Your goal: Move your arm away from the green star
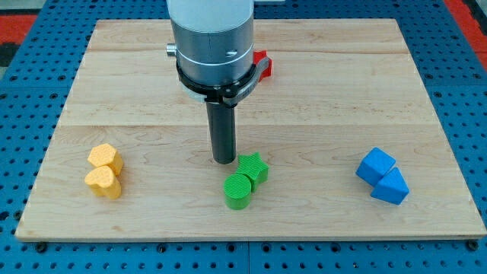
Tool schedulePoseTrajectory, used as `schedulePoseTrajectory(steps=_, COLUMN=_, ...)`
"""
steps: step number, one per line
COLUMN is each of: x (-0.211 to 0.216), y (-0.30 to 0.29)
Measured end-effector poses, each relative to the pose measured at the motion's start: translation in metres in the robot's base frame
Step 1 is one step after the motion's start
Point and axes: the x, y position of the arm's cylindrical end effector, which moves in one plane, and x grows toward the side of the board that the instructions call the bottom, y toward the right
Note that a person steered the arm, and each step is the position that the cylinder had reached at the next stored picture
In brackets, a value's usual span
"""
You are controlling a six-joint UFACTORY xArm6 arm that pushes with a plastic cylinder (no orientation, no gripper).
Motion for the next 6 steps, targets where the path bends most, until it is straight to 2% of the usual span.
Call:
schedulePoseTrajectory(steps=4, x=-0.023, y=0.01)
schedulePoseTrajectory(steps=6, x=-0.041, y=0.063)
